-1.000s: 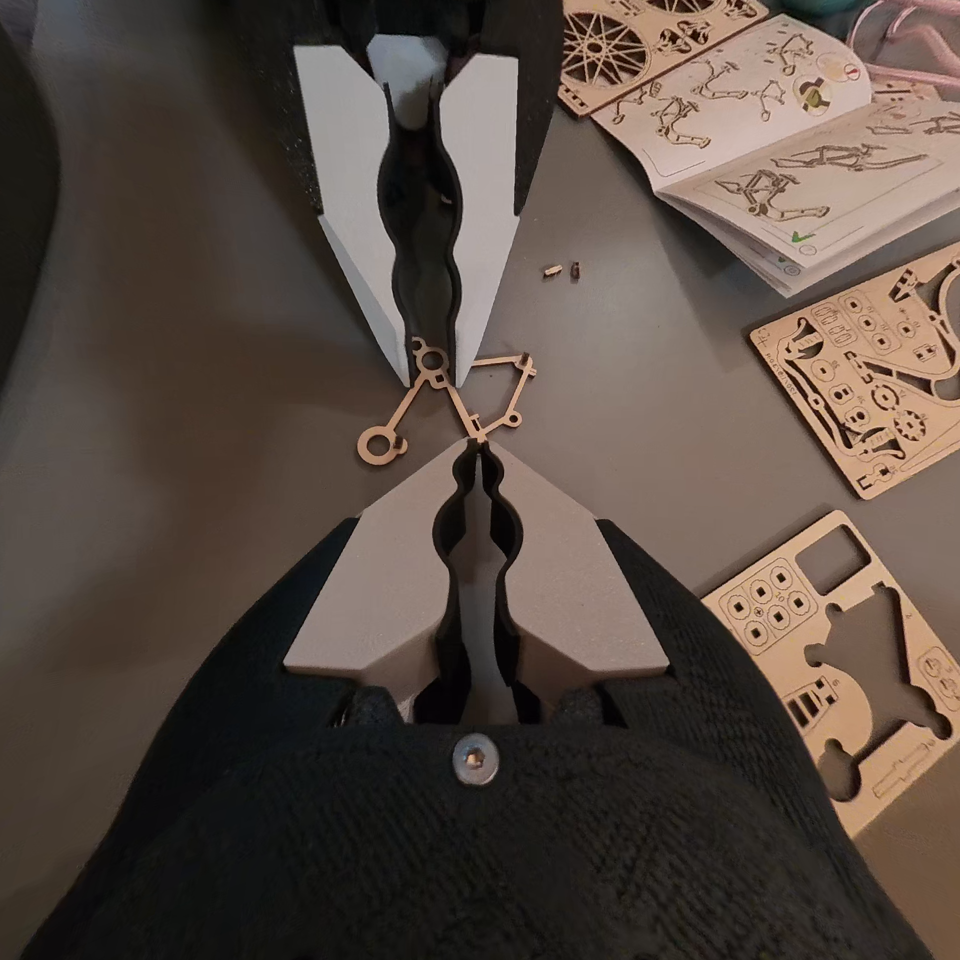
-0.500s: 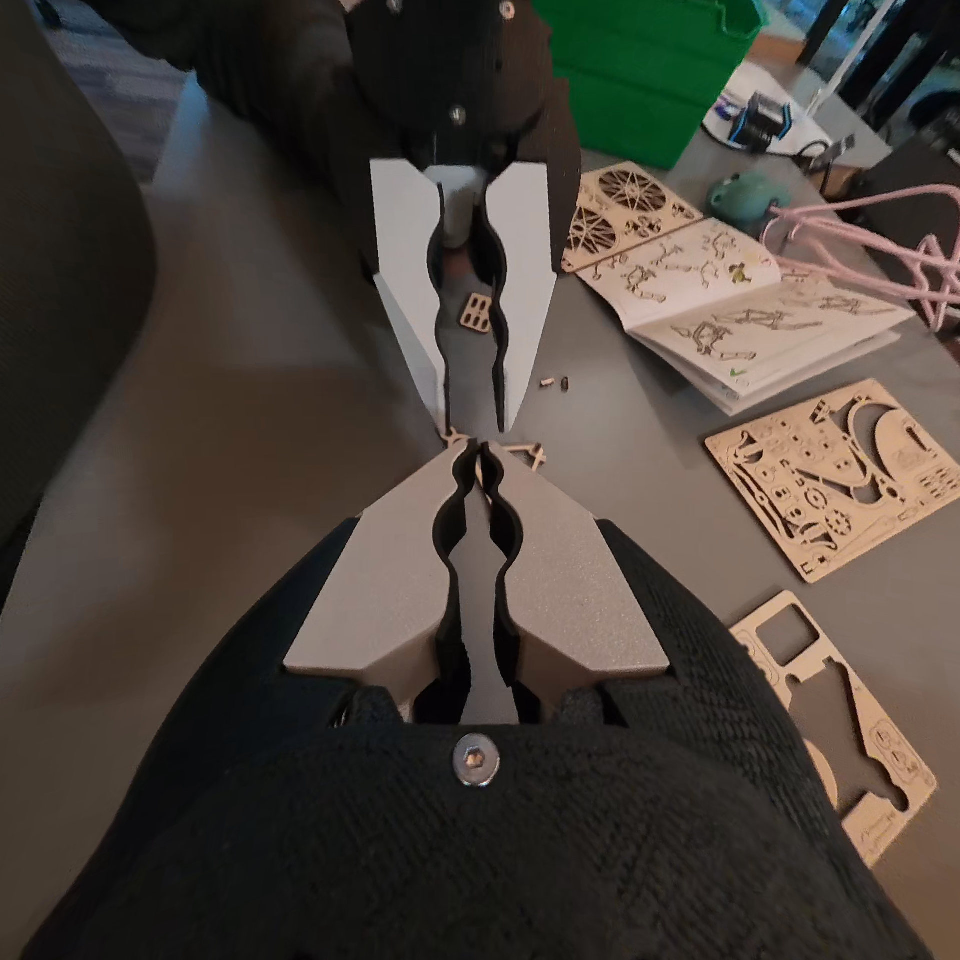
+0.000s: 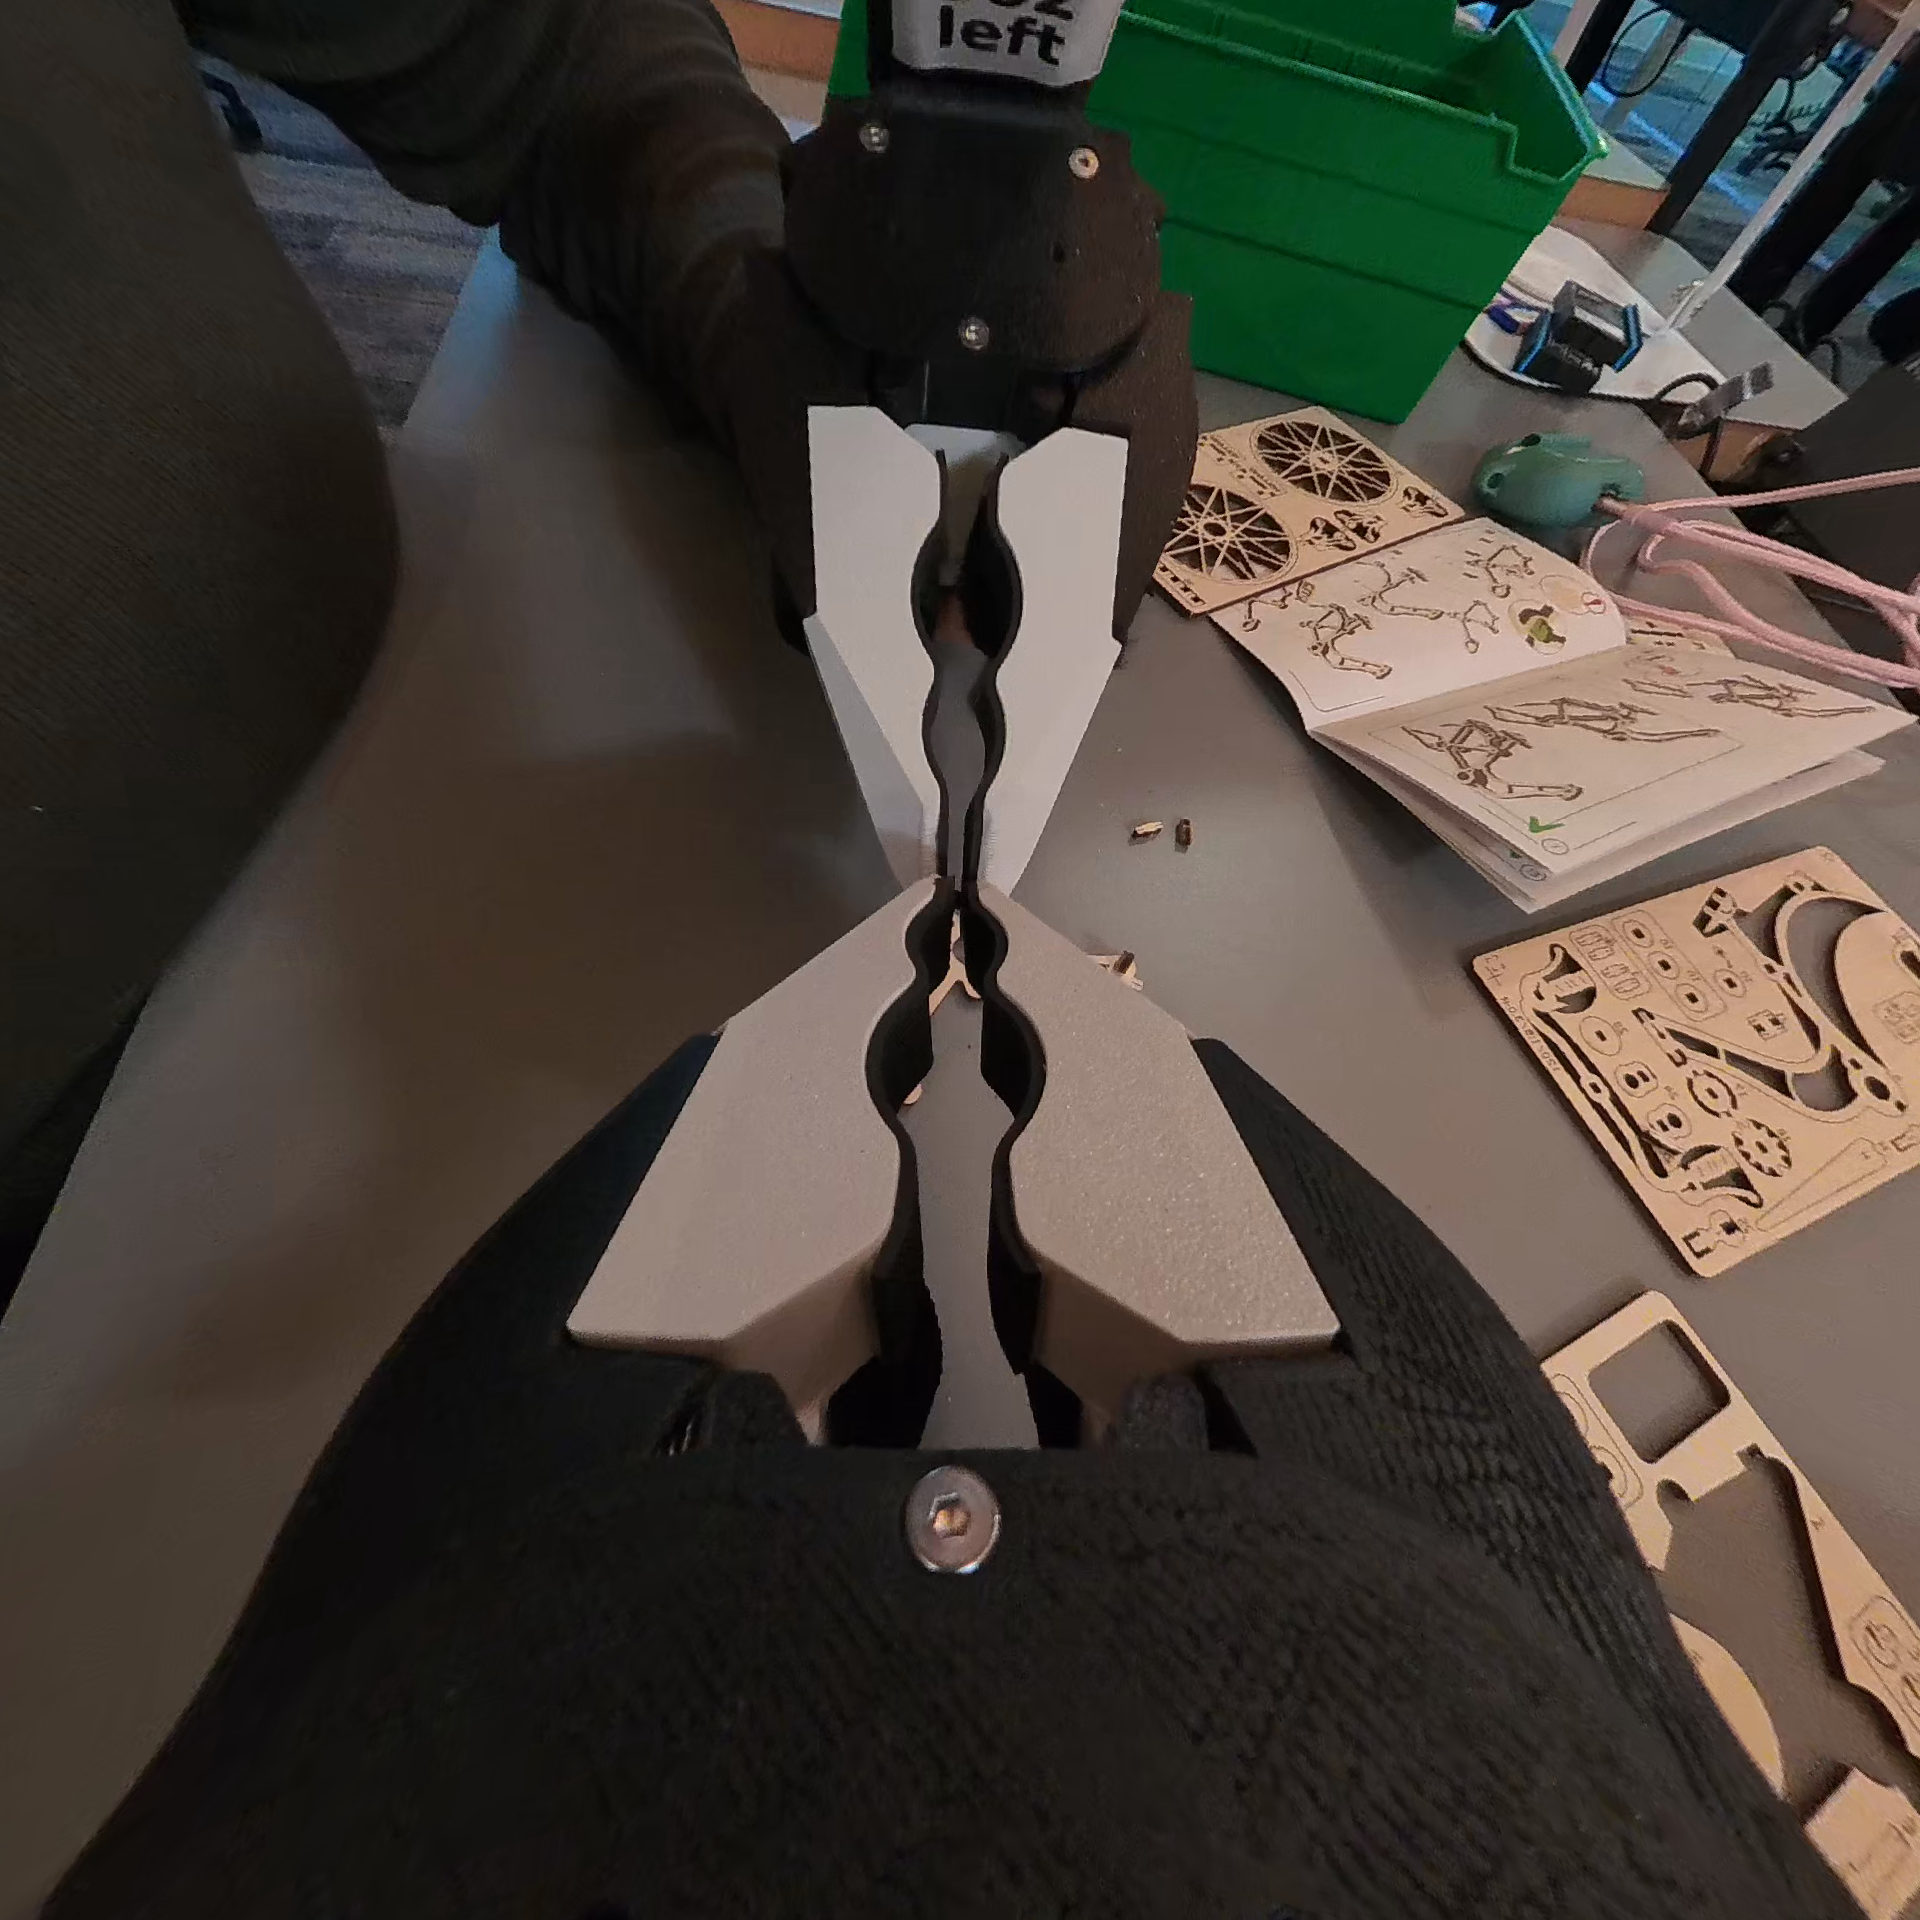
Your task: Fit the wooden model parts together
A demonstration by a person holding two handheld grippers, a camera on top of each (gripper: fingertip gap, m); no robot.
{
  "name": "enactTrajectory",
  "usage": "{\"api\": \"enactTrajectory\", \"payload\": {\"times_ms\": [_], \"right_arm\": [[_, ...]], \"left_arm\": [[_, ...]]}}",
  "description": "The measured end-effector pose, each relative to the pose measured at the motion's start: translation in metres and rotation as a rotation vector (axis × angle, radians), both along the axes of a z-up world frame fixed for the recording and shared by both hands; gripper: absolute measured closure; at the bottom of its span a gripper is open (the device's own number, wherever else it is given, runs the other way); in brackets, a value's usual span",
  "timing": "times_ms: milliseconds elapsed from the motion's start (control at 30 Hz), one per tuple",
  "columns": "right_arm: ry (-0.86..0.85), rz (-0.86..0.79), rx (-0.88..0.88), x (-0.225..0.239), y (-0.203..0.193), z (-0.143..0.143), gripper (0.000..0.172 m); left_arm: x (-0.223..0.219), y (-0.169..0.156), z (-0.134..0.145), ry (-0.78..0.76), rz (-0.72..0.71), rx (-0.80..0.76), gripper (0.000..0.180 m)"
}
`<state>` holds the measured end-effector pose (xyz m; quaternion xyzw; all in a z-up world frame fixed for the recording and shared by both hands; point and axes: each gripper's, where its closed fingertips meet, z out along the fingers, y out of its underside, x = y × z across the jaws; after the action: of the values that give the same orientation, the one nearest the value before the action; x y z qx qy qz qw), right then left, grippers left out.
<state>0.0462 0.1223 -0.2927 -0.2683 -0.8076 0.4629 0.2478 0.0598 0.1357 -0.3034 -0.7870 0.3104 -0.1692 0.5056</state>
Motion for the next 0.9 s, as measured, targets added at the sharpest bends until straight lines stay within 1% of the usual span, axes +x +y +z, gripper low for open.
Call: {"api": "enactTrajectory", "payload": {"times_ms": [200, 333, 467, 667, 733, 800, 900], "right_arm": [[0.012, 0.004, -0.030, 0.001, 0.001, 0.005, 0.172], [0.026, 0.005, -0.057, 0.001, 0.002, 0.010, 0.172], [0.034, 0.014, -0.075, 0.002, 0.001, 0.013, 0.172], [0.032, 0.023, -0.066, 0.003, -0.001, 0.012, 0.172], [0.035, 0.016, -0.049, 0.003, 0.001, 0.010, 0.172], [0.037, 0.014, -0.051, 0.003, 0.002, 0.011, 0.172], [0.042, 0.015, -0.055, 0.004, 0.003, 0.013, 0.172]], "left_arm": [[0.000, -0.001, -0.002, -0.031, -0.013, -0.024, 0.180], [0.000, 0.001, 0.003, 0.007, 0.006, 0.041, 0.180], [0.001, 0.000, 0.005, 0.012, 0.000, 0.059, 0.180], [0.004, -0.004, 0.005, -0.068, -0.037, 0.001, 0.180], [0.005, -0.005, 0.004, -0.102, -0.044, -0.023, 0.175], [0.005, -0.004, 0.003, -0.117, -0.044, -0.029, 0.174], [0.005, -0.004, 0.006, -0.136, -0.048, -0.017, 0.180]]}}
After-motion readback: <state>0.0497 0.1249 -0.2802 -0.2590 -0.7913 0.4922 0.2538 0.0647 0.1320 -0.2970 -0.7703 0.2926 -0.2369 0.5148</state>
